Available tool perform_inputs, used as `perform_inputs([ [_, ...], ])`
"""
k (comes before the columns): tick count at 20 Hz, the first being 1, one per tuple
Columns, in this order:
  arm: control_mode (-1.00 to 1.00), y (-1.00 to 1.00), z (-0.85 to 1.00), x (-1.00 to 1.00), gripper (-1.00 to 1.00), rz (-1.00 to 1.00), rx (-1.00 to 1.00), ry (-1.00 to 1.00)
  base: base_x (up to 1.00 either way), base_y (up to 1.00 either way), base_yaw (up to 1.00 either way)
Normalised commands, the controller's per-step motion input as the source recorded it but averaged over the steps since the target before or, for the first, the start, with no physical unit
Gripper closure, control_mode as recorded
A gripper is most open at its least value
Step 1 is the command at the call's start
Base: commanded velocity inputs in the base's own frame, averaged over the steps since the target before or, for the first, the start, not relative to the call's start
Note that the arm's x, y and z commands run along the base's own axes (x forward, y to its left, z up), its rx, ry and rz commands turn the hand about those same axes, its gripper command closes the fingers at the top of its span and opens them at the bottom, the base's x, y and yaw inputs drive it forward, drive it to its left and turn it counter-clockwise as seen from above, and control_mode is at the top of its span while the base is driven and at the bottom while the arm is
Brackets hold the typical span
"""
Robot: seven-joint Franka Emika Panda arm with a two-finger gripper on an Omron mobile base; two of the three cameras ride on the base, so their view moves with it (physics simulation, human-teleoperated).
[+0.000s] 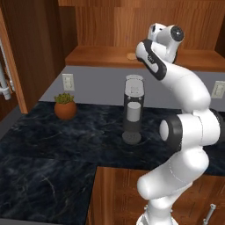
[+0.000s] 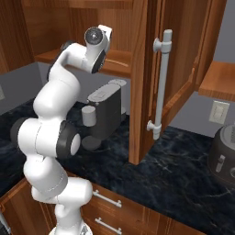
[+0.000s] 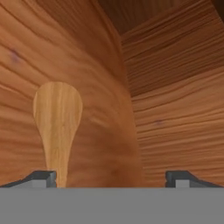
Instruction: Organize the utensils by type. Pick up the wooden spoons from the counter and place them in the open cabinet. Then pick up the metallic utensils from the counter and place them in the open drawer.
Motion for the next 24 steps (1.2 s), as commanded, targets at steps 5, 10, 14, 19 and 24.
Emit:
perform_inputs([
  [5, -1.00, 0.00, 0.00, 0.46, -1.00, 0.00, 0.00, -0.07, 0.00, 0.00, 0.00],
  [10, -1.00, 0.00, -0.01, 0.55, -1.00, 0.00, 0.00, -0.06, 0.00, 0.00, 0.00],
  [14, -1.00, 0.00, -0.05, 0.47, -1.00, 0.00, 0.00, -0.05, 0.00, 0.00, 0.00],
  [19, -1.00, -0.04, -0.03, 0.15, -1.00, 0.00, 0.00, -0.06, 0.00, 0.00, 0.00],
  [24, -1.00, -0.07, -0.01, -0.35, -1.00, 0.00, 0.00, -0.06, 0.00, 0.00, 0.00],
])
